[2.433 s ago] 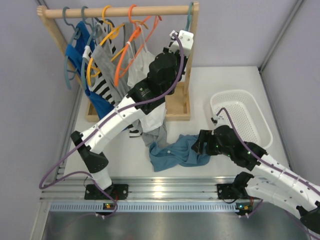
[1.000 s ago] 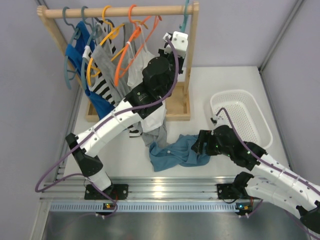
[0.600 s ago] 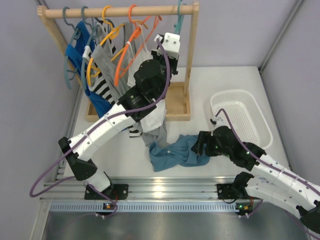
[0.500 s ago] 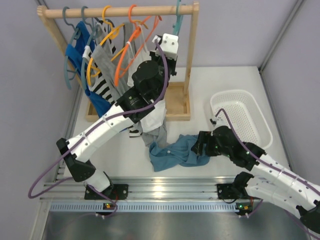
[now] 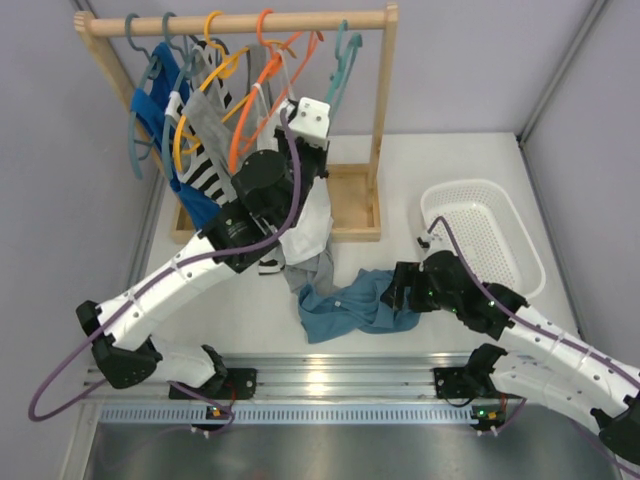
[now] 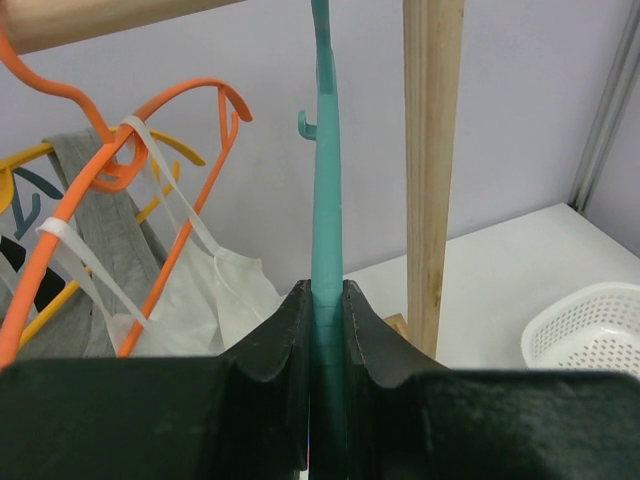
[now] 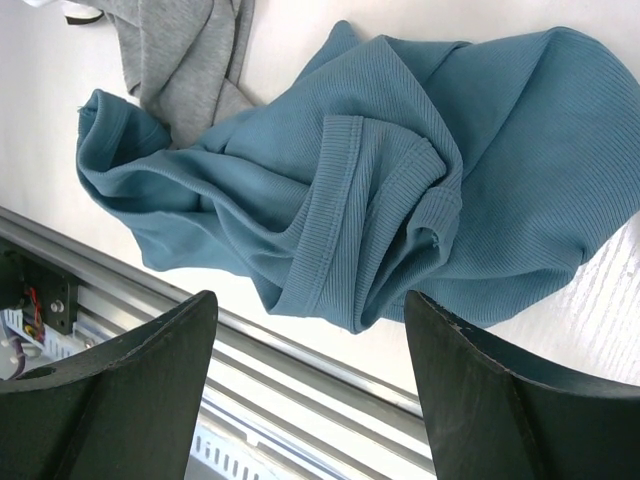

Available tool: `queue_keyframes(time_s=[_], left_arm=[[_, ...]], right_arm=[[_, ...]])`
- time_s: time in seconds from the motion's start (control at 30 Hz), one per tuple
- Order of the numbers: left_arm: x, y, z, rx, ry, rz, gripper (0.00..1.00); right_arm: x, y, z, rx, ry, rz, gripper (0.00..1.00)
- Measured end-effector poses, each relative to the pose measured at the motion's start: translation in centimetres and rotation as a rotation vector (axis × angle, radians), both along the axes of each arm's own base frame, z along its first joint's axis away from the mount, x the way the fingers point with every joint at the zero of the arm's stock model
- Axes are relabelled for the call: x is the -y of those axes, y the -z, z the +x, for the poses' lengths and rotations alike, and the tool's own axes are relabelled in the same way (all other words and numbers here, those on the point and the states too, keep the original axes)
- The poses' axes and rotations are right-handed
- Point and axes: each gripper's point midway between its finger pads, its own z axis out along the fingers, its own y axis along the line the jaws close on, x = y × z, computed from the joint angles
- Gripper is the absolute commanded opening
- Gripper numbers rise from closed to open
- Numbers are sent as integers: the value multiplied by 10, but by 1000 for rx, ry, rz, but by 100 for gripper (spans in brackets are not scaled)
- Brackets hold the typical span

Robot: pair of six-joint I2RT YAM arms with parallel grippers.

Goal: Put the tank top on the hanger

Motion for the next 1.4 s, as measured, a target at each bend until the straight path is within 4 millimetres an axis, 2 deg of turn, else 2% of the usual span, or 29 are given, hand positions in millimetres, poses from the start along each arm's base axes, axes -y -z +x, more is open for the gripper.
queue_keyframes(time_s=[0.27, 0.37, 0.57, 0.8, 0.97, 1.13, 1.4], left_arm=[[-14, 7, -46, -23, 128, 43, 0], [-20, 17, -65, -70, 199, 59, 0], [-35, 62, -103, -232, 327, 123, 0], [-46, 118, -152, -469, 474, 159, 0], [-56, 141, -175, -618, 501, 137, 0], [-71, 153, -192, -721, 487, 100, 0], [-91, 163, -224, -837, 513, 48, 0]], right_arm=[[1, 2, 1, -2, 6, -10, 74], [3, 5, 3, 0, 15, -20, 73], [8, 18, -1, -22, 24, -53, 62], [8, 20, -1, -20, 31, -66, 42], [3, 32, -7, -38, 18, -117, 41], [-2, 45, -17, -55, 0, -196, 41], [-10, 35, -12, -15, 45, -258, 40]])
